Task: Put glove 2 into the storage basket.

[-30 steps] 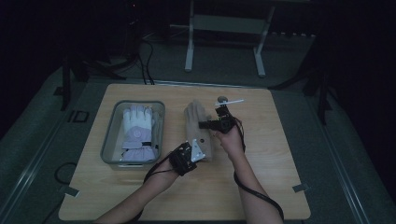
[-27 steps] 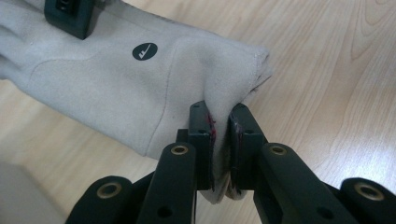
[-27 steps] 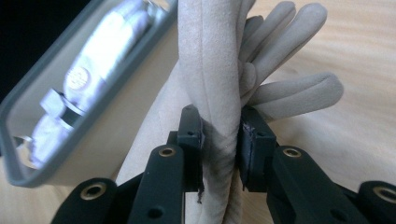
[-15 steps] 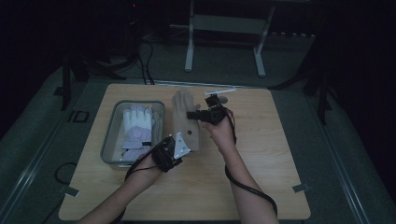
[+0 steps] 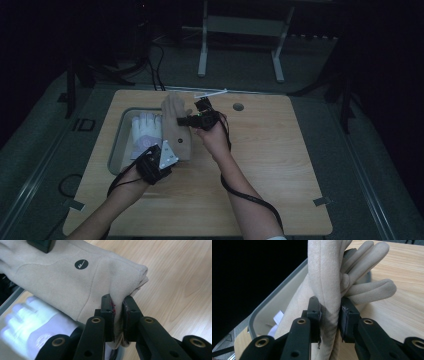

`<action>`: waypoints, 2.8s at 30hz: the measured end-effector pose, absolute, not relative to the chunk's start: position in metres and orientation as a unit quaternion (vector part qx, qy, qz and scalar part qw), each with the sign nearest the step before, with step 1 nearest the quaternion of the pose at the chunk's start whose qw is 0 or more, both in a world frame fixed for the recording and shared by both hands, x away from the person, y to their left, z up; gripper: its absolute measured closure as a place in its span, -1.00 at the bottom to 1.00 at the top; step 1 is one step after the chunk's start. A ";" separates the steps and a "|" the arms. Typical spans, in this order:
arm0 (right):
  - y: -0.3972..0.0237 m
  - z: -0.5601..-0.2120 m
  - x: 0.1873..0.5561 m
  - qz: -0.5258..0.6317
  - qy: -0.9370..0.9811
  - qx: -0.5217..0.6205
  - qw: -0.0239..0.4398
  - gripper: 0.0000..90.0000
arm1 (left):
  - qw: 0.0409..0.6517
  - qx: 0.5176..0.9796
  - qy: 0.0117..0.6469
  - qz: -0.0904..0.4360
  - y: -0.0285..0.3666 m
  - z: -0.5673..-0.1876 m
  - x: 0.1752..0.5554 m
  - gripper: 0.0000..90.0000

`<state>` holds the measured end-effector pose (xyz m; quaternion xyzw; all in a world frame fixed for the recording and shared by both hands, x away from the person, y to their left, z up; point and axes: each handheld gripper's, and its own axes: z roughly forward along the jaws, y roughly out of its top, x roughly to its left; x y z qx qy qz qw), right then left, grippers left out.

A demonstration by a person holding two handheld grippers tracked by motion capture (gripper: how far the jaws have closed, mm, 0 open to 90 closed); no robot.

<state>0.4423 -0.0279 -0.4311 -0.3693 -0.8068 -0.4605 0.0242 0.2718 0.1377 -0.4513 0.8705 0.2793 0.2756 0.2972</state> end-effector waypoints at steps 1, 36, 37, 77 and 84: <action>-0.022 -0.432 0.443 -0.460 -0.809 -0.365 0.027 0.64 | 0.296 0.870 0.282 0.276 0.141 -0.451 0.271 0.82; 0.073 -0.484 0.455 -0.397 -0.845 -0.353 0.065 0.62 | 0.285 0.859 0.354 0.236 0.212 -0.482 0.268 0.75; 0.073 -0.486 0.455 -0.398 -0.844 -0.354 0.065 0.62 | 0.285 0.858 0.357 0.236 0.213 -0.481 0.269 0.71; 0.044 -0.458 0.441 -0.419 -0.858 -0.291 0.056 -0.57 | 0.390 0.804 0.398 0.209 0.209 -0.466 0.264 -0.63; 0.022 -0.450 0.427 -0.433 -0.863 -0.261 0.025 -0.64 | 0.408 0.807 0.379 0.195 0.186 -0.469 0.259 -0.73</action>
